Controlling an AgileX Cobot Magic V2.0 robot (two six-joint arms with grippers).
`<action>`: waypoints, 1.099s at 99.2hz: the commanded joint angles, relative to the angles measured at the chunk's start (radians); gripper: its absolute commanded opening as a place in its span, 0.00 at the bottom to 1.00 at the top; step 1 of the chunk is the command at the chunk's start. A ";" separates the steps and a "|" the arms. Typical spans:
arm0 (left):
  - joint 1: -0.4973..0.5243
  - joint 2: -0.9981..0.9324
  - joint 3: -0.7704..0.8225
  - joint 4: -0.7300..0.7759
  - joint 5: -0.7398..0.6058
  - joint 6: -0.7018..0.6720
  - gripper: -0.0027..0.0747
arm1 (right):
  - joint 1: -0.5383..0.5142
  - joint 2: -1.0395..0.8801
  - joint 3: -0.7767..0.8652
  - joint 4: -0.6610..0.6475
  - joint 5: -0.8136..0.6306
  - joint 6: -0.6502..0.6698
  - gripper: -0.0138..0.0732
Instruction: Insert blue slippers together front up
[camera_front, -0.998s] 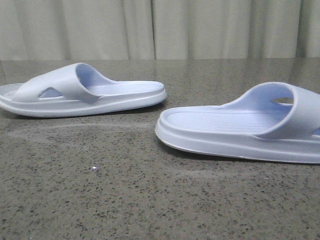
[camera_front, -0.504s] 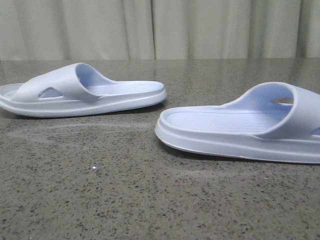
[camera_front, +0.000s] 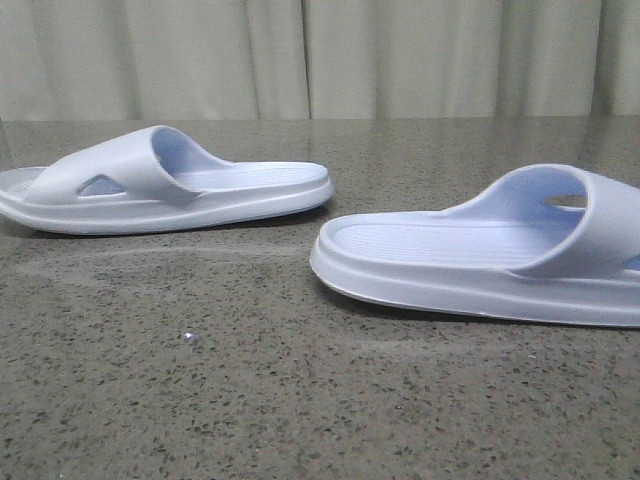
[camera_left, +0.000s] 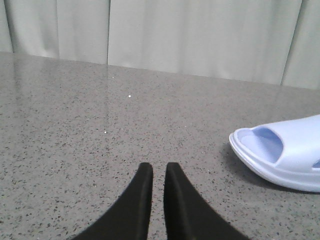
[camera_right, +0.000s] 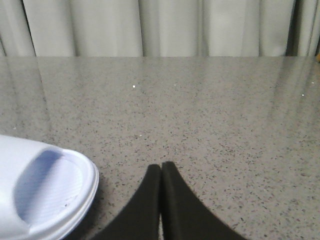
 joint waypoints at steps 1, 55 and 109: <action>0.002 0.007 0.011 -0.024 -0.105 -0.006 0.05 | -0.005 -0.013 0.022 0.033 -0.109 0.000 0.04; 0.002 0.007 0.009 -0.304 -0.110 -0.008 0.05 | -0.005 -0.013 0.022 0.307 -0.195 0.000 0.04; 0.002 0.181 -0.349 -0.284 0.163 -0.005 0.05 | -0.005 0.245 -0.249 0.440 -0.026 -0.002 0.07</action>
